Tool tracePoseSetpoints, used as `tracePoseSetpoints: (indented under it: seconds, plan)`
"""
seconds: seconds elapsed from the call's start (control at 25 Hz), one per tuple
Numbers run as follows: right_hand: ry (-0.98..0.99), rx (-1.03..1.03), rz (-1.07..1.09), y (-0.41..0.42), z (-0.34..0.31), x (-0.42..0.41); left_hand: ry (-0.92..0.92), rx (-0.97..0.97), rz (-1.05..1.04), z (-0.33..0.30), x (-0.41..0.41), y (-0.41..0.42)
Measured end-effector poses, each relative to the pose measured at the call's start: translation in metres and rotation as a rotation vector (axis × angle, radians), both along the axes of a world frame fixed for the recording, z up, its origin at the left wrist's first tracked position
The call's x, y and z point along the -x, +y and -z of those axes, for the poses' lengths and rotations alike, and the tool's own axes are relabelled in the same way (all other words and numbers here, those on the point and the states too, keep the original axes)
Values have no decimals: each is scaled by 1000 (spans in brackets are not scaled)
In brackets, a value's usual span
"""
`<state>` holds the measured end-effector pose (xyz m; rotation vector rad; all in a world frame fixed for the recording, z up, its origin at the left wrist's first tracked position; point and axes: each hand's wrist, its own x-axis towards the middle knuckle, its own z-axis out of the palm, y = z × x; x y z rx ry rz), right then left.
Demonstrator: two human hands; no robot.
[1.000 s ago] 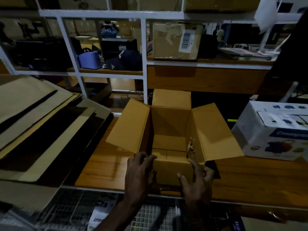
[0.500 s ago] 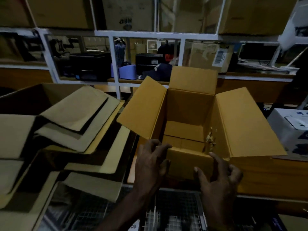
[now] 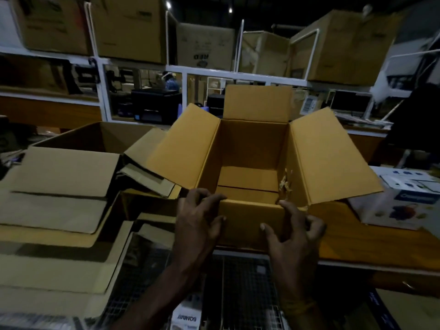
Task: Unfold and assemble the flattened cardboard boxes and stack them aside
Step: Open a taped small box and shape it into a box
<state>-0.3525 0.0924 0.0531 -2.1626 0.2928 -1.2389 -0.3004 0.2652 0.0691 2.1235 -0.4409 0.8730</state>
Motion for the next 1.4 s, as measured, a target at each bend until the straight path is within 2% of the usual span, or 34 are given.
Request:
tracePoseSetpoints:
  seconds: [0.28, 0.6, 1.08, 1.4]
  plan:
    - [-60, 5, -16, 64, -25, 48, -5, -10, -9, -30, 52, 64]
    - [-136, 23, -43, 140, -65, 38, -83, 6, -44, -65, 47, 140]
    - [-301, 29, -101, 312, -136, -84, -283, 63, -48, -137, -62, 316]
    - [-318, 43, -122, 408, -139, -160, -292, 69, -88, -140, -130, 410]
